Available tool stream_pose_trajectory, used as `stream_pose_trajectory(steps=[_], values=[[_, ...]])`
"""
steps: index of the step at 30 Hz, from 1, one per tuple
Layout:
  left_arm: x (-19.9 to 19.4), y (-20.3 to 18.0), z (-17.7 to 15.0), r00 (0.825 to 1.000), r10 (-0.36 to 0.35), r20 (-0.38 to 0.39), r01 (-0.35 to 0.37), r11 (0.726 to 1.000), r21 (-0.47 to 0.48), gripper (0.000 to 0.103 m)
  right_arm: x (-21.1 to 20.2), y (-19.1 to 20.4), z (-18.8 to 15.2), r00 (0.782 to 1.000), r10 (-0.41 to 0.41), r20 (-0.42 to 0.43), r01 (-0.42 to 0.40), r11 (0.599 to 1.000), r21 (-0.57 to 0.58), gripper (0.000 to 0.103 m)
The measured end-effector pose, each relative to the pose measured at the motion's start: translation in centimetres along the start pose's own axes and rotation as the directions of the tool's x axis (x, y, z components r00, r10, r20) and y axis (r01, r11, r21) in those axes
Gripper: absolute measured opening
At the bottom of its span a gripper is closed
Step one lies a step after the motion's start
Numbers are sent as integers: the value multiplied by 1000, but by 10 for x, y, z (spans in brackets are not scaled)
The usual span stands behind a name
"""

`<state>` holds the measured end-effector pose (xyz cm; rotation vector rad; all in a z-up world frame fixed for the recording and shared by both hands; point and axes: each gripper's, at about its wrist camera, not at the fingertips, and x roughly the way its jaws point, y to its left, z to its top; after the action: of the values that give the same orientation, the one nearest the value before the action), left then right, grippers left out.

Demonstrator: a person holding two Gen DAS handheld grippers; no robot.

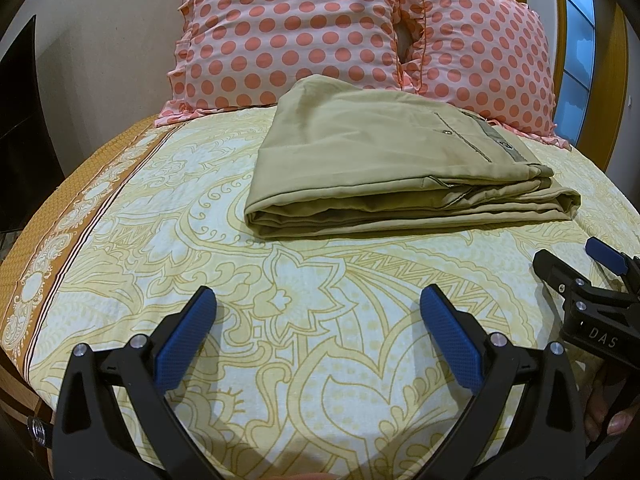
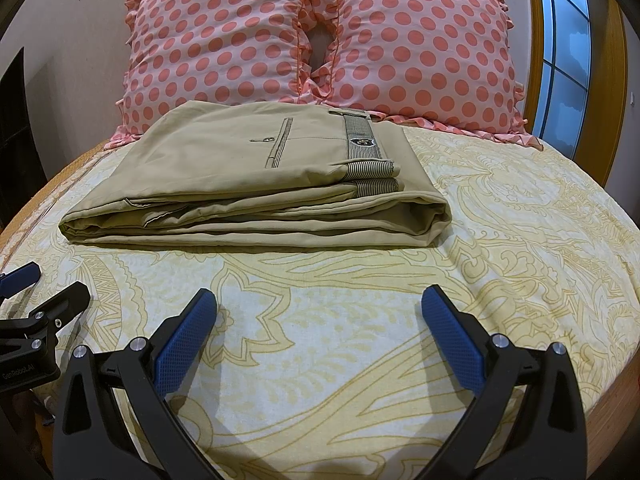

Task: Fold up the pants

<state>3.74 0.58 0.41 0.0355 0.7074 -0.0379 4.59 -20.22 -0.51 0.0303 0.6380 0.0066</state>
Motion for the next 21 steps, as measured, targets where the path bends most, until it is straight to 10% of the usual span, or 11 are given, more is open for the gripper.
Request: stream_pose_trajectory(steps=[21], values=[[0, -1, -1, 1000, -1, -3, 1, 1000, 0, 101, 1, -2, 0, 1000, 0, 2, 0, 1000, 0, 102]])
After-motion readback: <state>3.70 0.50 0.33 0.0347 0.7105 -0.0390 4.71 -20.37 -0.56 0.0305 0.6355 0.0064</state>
